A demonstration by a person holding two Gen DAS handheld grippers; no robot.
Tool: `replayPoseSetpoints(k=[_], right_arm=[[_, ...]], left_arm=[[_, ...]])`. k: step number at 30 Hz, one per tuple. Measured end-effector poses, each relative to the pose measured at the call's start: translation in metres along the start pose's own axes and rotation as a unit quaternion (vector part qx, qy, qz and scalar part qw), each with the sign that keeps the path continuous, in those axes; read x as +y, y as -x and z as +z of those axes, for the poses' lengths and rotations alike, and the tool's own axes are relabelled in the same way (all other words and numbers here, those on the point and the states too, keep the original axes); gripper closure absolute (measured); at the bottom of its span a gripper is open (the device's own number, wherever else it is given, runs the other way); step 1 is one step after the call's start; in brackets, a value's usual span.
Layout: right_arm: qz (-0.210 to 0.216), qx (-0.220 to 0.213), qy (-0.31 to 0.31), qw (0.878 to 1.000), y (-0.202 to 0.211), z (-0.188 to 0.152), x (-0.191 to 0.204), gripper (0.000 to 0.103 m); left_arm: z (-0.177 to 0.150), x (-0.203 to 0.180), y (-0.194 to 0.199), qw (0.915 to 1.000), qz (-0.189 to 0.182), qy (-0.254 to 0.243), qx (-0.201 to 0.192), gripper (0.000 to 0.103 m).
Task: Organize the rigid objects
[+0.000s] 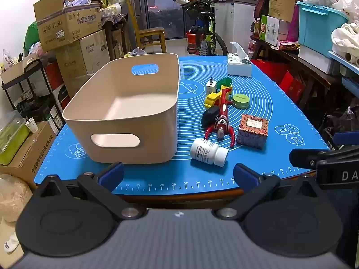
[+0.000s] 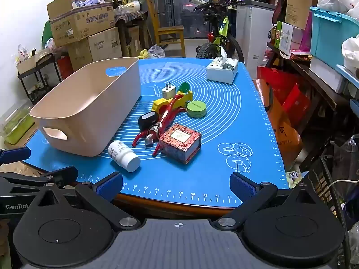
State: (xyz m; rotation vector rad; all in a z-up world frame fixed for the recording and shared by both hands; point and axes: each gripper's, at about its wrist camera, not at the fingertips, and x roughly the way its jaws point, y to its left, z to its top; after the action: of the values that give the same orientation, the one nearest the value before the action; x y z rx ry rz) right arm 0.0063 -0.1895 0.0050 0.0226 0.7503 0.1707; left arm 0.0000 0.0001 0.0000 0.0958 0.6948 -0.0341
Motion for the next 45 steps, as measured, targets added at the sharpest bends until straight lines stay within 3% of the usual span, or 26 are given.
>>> replayPoseSetpoints(k=[45], right_arm=[[0.001, -0.005, 0.0, 1.0, 0.0018, 0.0003, -0.0002, 0.002]], left_arm=[[0.0003, -0.0021, 0.0003, 1.0, 0.0, -0.002, -0.002, 0.001]])
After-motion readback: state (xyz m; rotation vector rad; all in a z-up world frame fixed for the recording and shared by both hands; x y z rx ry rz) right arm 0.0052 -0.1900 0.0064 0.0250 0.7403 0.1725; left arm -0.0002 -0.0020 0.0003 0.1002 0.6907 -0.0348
